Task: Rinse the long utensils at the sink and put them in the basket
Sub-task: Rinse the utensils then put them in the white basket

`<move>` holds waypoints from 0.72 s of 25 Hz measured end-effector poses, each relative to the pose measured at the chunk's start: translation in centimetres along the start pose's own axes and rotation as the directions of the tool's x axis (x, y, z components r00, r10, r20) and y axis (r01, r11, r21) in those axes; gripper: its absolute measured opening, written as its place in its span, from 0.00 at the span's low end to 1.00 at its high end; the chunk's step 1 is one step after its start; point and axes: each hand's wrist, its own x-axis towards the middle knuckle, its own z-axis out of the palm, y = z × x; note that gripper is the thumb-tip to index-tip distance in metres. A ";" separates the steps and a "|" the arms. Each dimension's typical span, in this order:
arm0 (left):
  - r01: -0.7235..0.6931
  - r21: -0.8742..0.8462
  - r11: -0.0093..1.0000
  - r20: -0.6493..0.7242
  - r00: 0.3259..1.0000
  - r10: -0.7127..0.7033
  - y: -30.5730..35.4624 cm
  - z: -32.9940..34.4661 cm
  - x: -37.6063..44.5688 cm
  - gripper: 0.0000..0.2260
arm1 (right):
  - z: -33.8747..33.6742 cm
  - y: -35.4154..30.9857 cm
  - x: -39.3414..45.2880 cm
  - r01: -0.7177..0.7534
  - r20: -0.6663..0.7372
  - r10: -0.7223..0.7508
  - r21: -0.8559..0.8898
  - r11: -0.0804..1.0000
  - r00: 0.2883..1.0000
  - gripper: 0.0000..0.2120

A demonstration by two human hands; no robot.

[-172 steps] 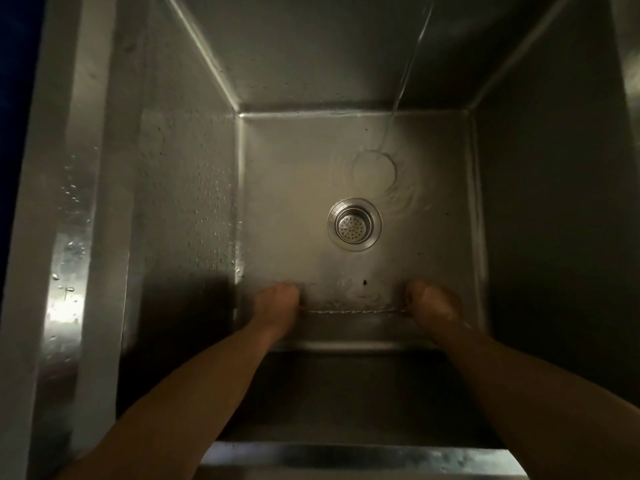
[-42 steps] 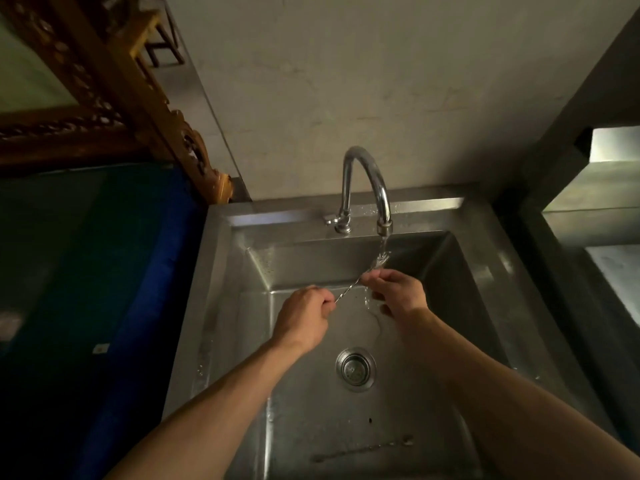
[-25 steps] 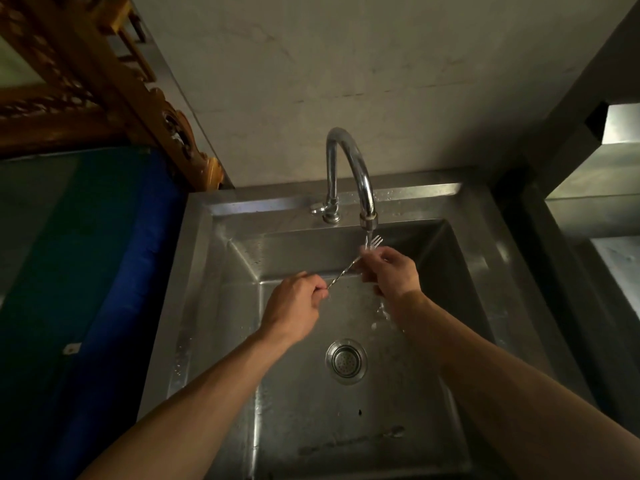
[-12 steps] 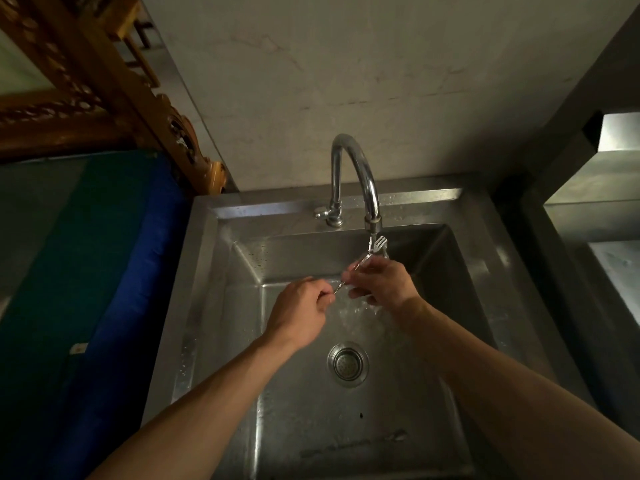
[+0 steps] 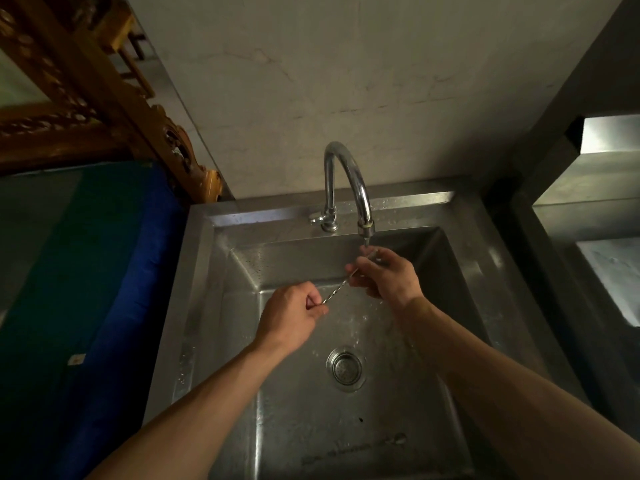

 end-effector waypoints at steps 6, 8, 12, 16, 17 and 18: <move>-0.009 0.010 1.000 0.044 0.999 0.008 -0.2 0.0 -0.2 0.06 | 0.0 -0.2 -0.1 -0.009 -0.005 0.010 0.072 0.997 1.000 0.09; -0.012 0.029 1.000 0.051 0.999 0.011 -0.4 -0.1 -0.3 0.06 | 0.0 -0.2 0.0 -0.011 0.054 0.007 0.061 0.998 0.999 0.07; -0.049 0.028 0.998 0.081 0.996 0.047 -0.6 0.0 -0.5 0.07 | 0.2 -0.4 0.0 -0.024 -0.013 0.025 0.066 0.998 1.000 0.12; -0.049 0.017 0.999 0.064 0.997 0.047 -0.7 0.0 -0.6 0.05 | 0.4 -0.4 0.0 -0.004 0.018 0.005 -0.022 1.000 1.000 0.10; -0.054 0.020 0.998 0.061 0.997 0.053 -0.6 0.1 -0.5 0.05 | 0.4 -0.4 0.0 -0.009 -0.019 0.009 -0.017 1.000 1.000 0.13; -0.057 0.026 0.998 0.061 0.997 0.056 -0.3 0.1 -0.5 0.05 | 0.4 -0.4 -0.1 -0.006 -0.028 0.006 -0.012 1.000 1.000 0.13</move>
